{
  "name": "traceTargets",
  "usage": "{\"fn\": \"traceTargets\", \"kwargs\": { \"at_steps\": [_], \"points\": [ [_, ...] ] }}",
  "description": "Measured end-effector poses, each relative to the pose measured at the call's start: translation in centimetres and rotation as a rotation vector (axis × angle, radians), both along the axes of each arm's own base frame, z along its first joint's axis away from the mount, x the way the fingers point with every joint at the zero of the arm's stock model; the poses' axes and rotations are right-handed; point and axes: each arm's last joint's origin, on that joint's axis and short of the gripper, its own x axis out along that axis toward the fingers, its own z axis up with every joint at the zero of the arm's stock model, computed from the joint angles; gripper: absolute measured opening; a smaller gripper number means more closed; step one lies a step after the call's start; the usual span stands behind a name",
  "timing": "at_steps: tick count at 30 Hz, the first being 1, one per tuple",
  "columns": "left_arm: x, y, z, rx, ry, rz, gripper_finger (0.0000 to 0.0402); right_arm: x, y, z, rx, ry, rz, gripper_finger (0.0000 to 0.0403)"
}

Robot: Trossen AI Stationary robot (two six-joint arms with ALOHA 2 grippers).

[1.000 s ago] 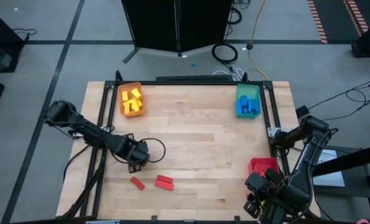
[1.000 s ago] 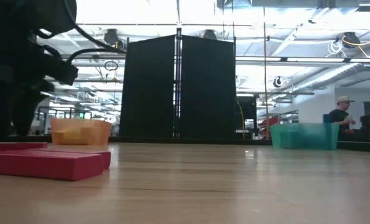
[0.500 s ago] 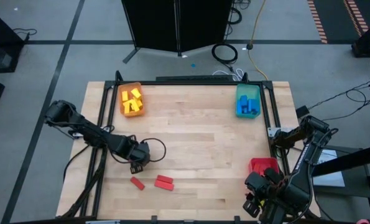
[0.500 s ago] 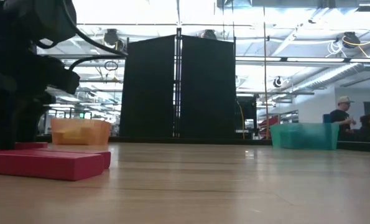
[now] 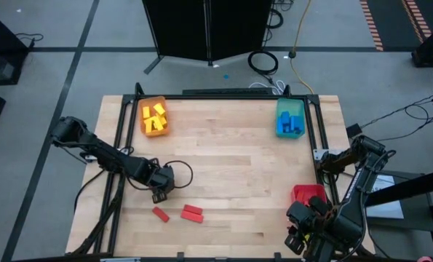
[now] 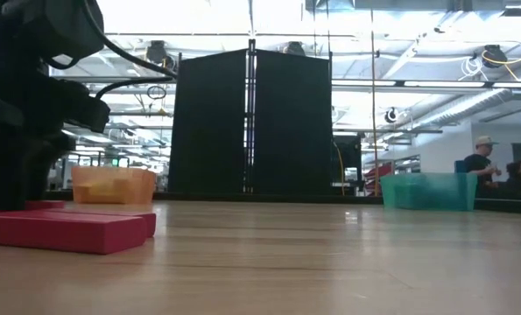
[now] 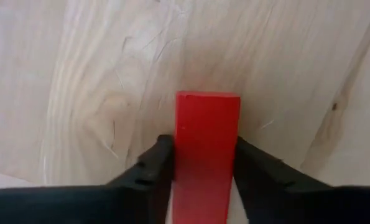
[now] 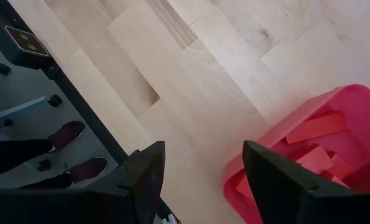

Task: Sort blocks
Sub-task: Put the red block into the red bin

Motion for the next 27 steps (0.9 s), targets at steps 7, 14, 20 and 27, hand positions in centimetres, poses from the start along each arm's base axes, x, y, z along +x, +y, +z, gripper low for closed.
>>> {"fn": "traceTargets", "kwargs": {
  "at_steps": [7,14,20,27],
  "points": [
    [0.0,0.0,0.1,-0.005,0.008,0.000,0.0095,0.0,0.0,0.0,-0.001,0.001,0.002,0.0203],
    [1.3,-0.5,1.5,-0.019,-0.017,0.026,0.0095,0.2,-0.2,0.0,-0.013,-0.013,-0.004,0.0203],
    [3.1,-1.1,4.1,0.014,-0.107,0.031,0.0095,0.5,-0.4,0.1,-0.079,-0.121,-0.033,0.0203],
    [6.2,-1.0,9.0,0.103,-0.310,0.047,0.0095,0.8,-1.9,0.6,-0.287,-0.365,-0.168,0.0203]
  ]
}}
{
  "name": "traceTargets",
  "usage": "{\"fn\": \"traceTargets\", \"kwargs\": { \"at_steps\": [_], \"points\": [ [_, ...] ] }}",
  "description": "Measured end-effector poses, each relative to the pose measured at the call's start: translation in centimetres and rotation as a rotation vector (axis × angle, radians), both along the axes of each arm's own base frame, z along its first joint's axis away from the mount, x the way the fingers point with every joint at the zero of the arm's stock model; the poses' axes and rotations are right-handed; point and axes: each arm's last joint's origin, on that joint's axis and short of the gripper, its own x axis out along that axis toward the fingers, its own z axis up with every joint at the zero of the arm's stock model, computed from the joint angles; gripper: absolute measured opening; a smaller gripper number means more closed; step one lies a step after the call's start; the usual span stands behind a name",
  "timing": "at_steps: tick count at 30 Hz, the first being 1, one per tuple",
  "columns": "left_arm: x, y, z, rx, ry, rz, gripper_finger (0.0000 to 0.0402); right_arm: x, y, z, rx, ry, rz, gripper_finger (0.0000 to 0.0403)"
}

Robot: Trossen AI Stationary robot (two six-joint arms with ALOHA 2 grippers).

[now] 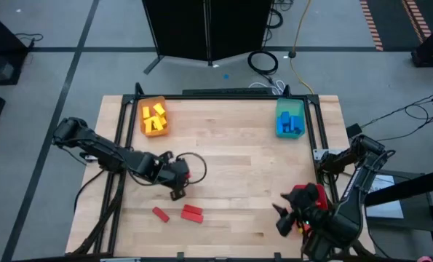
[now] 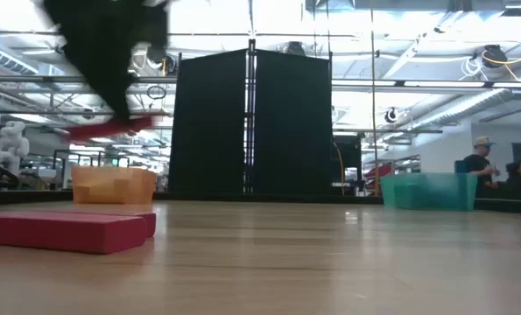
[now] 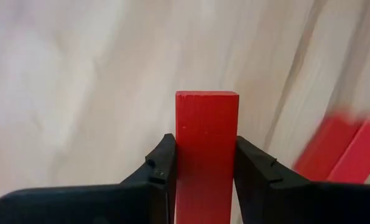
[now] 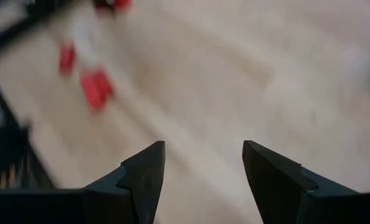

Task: Sort blocks
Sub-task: Put the red block into the red bin

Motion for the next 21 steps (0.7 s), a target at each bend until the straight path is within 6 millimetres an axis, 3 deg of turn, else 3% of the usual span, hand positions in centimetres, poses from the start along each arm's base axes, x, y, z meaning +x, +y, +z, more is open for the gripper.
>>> {"fn": "traceTargets", "kwargs": {
  "at_steps": [6,10,14,21],
  "points": [
    [2.6,1.2,7.1,0.136,-0.275,0.015,0.0095,1.4,-1.8,0.3,-0.112,-0.051,-0.053,0.0203],
    [3.2,1.6,12.7,0.175,-0.543,0.009,0.0095,3.2,-3.3,0.3,-0.215,-0.067,-0.068,0.0203],
    [3.3,1.8,16.8,0.155,-0.832,-0.012,0.0095,5.2,-5.1,0.6,-0.298,-0.161,-0.132,0.0203],
    [3.1,1.8,19.1,0.111,-1.013,-0.011,0.0095,9.4,-6.8,1.2,-0.406,-0.226,-0.100,0.0203]
  ]
}}
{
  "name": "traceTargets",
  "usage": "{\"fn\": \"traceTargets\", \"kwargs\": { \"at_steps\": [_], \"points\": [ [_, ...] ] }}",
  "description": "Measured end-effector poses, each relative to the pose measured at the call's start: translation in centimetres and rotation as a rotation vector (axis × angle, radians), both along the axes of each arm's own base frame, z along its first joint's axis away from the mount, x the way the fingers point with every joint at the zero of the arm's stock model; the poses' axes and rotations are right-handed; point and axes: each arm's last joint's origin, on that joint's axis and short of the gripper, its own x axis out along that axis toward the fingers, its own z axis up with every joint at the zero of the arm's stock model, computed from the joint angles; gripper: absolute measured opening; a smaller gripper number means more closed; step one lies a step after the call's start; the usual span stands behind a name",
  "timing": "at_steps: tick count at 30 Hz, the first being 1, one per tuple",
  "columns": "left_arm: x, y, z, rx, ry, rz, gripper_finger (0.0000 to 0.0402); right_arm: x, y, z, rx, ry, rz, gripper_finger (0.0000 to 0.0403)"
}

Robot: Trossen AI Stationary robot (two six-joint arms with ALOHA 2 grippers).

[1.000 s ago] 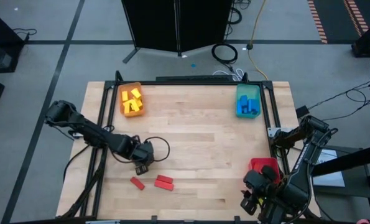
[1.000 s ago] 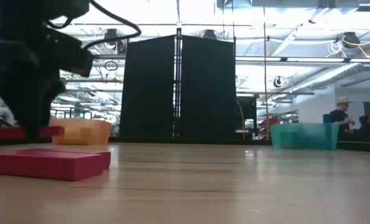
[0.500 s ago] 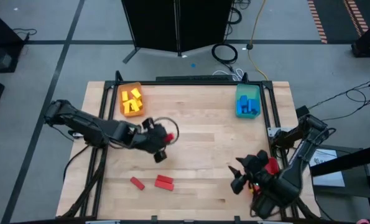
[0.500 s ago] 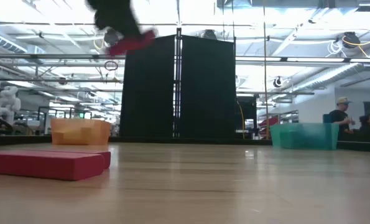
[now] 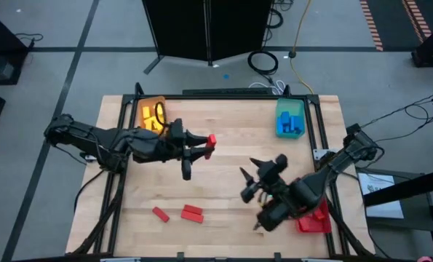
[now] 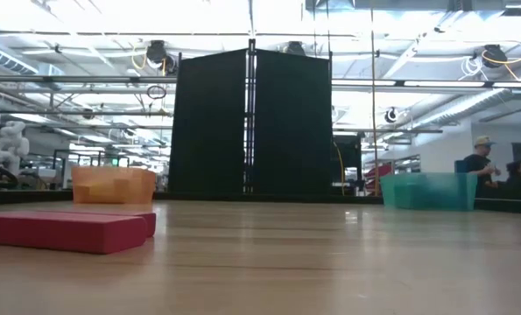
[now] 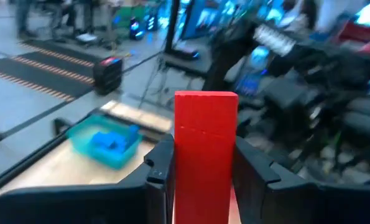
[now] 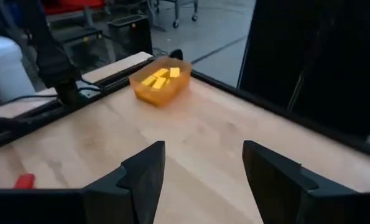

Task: Sort blocks
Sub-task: Put the red block into the red bin

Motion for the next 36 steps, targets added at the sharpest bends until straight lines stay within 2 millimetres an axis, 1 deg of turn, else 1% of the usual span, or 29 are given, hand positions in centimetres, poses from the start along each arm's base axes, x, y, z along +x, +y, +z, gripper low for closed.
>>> {"fn": "traceTargets", "kwargs": {
  "at_steps": [3,5,7,9,11,12,14,16,18,20,22,25,27,32,36],
  "points": [
    [0.1,-0.2,0.7,-0.028,-0.071,-0.054,0.0095,2.1,-0.9,1.2,-0.061,0.023,0.043,0.0203],
    [0.1,-0.2,1.0,-0.038,-0.106,-0.068,0.0095,3.0,-1.3,2.8,-0.105,0.024,0.069,0.0199],
    [0.1,-0.2,1.3,-0.041,-0.127,-0.071,0.0095,3.6,-1.6,4.9,-0.155,0.045,0.128,0.0194],
    [-0.2,-0.1,1.6,-0.041,-0.141,-0.074,0.0095,3.7,-1.8,6.9,-0.181,0.073,0.233,0.0192],
    [-0.3,-0.1,1.9,-0.047,-0.167,-0.083,0.0095,3.3,-2.1,9.0,-0.153,0.083,0.382,0.0196],
    [-0.5,-0.1,2.0,-0.047,-0.174,-0.085,0.0095,3.0,-2.3,9.8,-0.128,0.076,0.441,0.0200],
    [-0.5,-0.1,2.1,-0.032,-0.181,-0.090,0.0095,2.3,-2.7,10.8,-0.104,0.059,0.493,0.0215],
    [-0.5,-0.2,2.4,-0.024,-0.209,-0.095,0.0095,1.8,-3.0,11.0,-0.129,0.085,0.483,0.0236],
    [-0.6,-0.3,2.7,-0.010,-0.235,-0.105,0.0095,1.9,-3.2,10.9,-0.155,0.087,0.433,0.0260],
    [-0.7,-0.3,3.0,0.003,-0.260,-0.114,0.0095,2.4,-3.5,10.9,-0.159,0.074,0.416,0.0281],
    [-0.7,-0.3,3.1,0.018,-0.270,-0.124,0.0095,3.4,-3.9,11.1,-0.160,0.023,0.398,0.0293],
    [-0.7,-0.3,3.2,0.048,-0.270,-0.126,0.0095,4.5,-3.6,11.7,-0.213,-0.041,0.410,0.0297],
    [-0.7,-0.4,3.3,0.068,-0.285,-0.138,0.0095,4.9,-3.3,12.3,-0.255,-0.079,0.434,0.0293],
    [-0.8,-0.5,3.8,0.108,-0.329,-0.163,0.0095,4.6,-3.3,13.6,-0.243,-0.164,0.504,0.0287],
    [-0.9,-0.5,4.0,0.135,-0.353,-0.175,0.0095,4.7,-3.3,13.6,-0.216,-0.181,0.549,0.0290]
  ]
}}
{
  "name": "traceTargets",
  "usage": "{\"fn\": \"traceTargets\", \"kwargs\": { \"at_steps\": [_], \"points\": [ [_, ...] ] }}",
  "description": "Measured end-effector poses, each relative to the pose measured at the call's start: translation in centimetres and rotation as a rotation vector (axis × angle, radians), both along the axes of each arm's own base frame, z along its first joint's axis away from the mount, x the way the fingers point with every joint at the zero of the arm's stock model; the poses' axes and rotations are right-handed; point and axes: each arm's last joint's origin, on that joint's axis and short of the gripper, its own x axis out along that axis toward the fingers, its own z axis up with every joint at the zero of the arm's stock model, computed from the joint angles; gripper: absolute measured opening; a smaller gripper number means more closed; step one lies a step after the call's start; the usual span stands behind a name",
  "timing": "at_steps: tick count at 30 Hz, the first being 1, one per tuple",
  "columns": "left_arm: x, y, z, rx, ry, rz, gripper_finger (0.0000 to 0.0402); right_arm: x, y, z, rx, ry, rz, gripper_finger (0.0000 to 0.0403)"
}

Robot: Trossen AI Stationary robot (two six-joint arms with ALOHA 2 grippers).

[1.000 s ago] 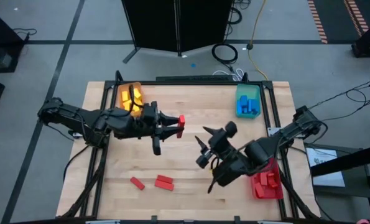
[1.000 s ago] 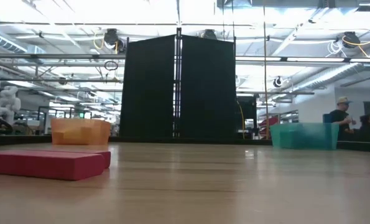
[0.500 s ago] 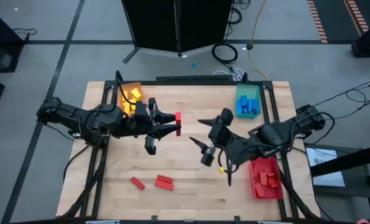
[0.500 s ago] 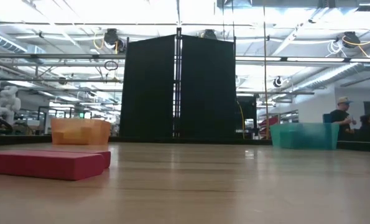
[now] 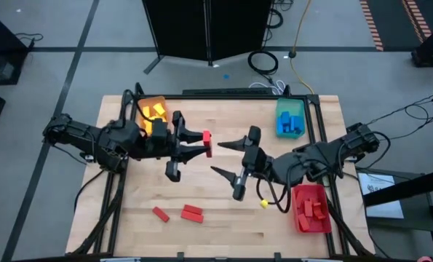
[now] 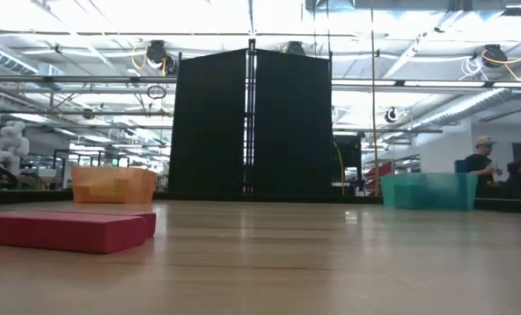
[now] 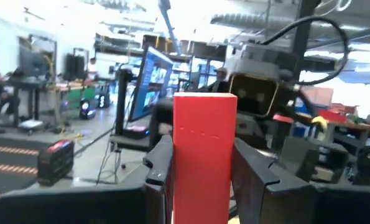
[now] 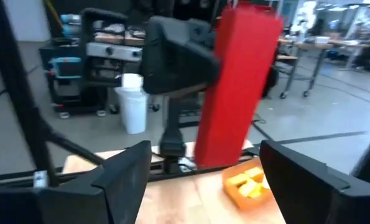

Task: Sort blocks
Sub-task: Put the red block into the red bin

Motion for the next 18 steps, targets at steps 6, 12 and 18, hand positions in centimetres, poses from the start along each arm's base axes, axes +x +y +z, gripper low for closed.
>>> {"fn": "traceTargets", "kwargs": {
  "at_steps": [6,12,18],
  "points": [
    [0.0,-0.2,0.2,0.035,-0.034,-0.045,0.0095,0.8,-0.9,-0.2,0.054,-0.005,0.027,0.0288],
    [0.0,-0.2,0.2,0.040,-0.034,-0.066,0.0095,1.2,-1.9,0.0,0.030,-0.021,0.004,0.0288],
    [0.0,-0.2,0.2,0.040,-0.034,-0.069,0.0095,1.3,-2.0,0.2,0.001,-0.026,0.027,0.0288]
  ]
}}
